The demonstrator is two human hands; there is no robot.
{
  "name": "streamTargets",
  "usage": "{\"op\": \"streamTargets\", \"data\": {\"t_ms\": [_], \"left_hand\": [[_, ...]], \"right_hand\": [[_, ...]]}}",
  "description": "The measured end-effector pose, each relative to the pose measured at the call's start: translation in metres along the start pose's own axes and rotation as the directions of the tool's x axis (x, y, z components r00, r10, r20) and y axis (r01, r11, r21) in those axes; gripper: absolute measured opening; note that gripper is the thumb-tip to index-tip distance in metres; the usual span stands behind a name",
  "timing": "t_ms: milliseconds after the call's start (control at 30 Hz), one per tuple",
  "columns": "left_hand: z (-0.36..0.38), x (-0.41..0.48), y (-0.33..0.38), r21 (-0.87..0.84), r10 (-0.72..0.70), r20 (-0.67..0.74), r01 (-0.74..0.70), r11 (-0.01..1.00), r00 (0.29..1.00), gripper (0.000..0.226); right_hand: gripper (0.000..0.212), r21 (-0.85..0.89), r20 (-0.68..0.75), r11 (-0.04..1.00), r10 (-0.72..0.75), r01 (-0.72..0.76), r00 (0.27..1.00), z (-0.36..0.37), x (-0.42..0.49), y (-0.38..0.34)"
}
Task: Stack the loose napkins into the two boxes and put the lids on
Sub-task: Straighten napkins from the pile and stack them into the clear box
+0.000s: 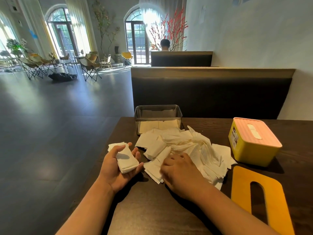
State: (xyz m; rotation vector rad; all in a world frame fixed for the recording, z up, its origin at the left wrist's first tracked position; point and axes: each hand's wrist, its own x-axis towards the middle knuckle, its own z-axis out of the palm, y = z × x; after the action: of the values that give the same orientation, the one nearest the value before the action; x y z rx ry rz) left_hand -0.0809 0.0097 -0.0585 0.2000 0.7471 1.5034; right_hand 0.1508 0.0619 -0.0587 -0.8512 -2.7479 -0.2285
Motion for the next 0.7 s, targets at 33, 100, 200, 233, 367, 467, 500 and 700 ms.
{"op": "streamTargets", "data": {"t_ms": [33,100,200,233,367,467,500,700], "left_hand": [[-0.001,0.000,0.002,0.000,0.005,-0.002,-0.005,1.000,1.000,0.062],[-0.003,-0.002,0.008,-0.006,0.015,0.008,-0.015,1.000,1.000,0.061],[-0.006,-0.004,0.014,-0.026,0.047,0.001,-0.046,0.999,0.999,0.054],[-0.007,-0.006,0.016,-0.030,0.057,-0.001,-0.057,0.998,0.998,0.051],[-0.007,-0.006,0.016,-0.022,0.061,-0.013,-0.061,0.998,0.998,0.048],[-0.007,-0.005,0.015,-0.005,0.050,-0.017,-0.050,0.999,0.999,0.050],[-0.007,-0.005,0.015,0.002,0.052,-0.019,-0.052,0.999,0.998,0.050],[-0.007,-0.009,0.014,0.017,0.048,-0.021,-0.048,0.999,0.999,0.050]], "right_hand": [[0.025,0.042,0.024,0.999,-0.020,0.019,1.000,-0.002,-0.002,-0.002],[0.028,0.146,0.077,0.987,-0.085,0.073,0.993,-0.011,-0.006,-0.008],[0.031,0.315,0.168,0.945,-0.148,0.089,0.975,-0.026,-0.011,-0.014],[0.031,0.371,0.199,0.927,-0.143,0.060,0.970,-0.031,-0.011,-0.016],[0.030,0.436,0.232,0.898,-0.039,-0.067,0.972,-0.040,0.005,-0.017],[0.057,0.297,0.335,0.935,0.088,-0.194,0.938,-0.042,0.025,-0.017],[0.069,0.225,0.404,0.949,0.114,-0.220,0.908,-0.042,0.033,-0.017],[0.077,0.177,0.612,0.939,0.130,-0.296,0.780,-0.045,0.063,-0.033]]}}
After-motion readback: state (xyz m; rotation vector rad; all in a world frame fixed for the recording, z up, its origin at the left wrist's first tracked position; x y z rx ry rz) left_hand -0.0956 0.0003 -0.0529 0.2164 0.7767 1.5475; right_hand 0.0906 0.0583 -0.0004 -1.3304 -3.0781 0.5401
